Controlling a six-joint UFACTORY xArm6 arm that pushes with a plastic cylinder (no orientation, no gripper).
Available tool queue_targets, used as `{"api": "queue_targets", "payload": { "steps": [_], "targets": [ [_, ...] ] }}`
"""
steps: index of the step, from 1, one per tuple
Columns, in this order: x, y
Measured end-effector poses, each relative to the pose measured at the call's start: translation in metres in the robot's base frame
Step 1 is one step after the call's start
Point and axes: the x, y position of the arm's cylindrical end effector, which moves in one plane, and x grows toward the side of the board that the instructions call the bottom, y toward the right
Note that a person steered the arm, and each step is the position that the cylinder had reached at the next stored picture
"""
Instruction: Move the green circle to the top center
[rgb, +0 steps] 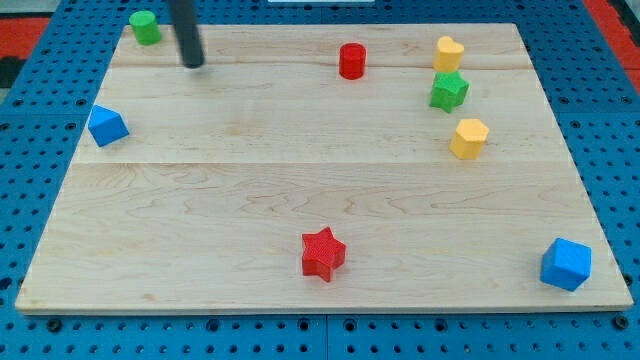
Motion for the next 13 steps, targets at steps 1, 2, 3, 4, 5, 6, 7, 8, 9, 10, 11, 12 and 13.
{"api": "queue_targets", "payload": {
  "steps": [1, 2, 3, 4, 5, 6, 7, 8, 9, 10, 11, 12, 13],
  "targets": [
    [-0.008, -0.063],
    [-0.008, -0.102],
    [-0.029, -0.102],
    [-0.059, -0.102],
    [-0.076, -0.101],
    [-0.076, -0.036],
    [-0.075, 0.014],
    [-0.076, 0.028],
    [-0.076, 0.028],
    [-0.075, 0.089],
    [-0.075, 0.157],
    [-0.074, 0.171],
    [-0.074, 0.194]
  ]
}}
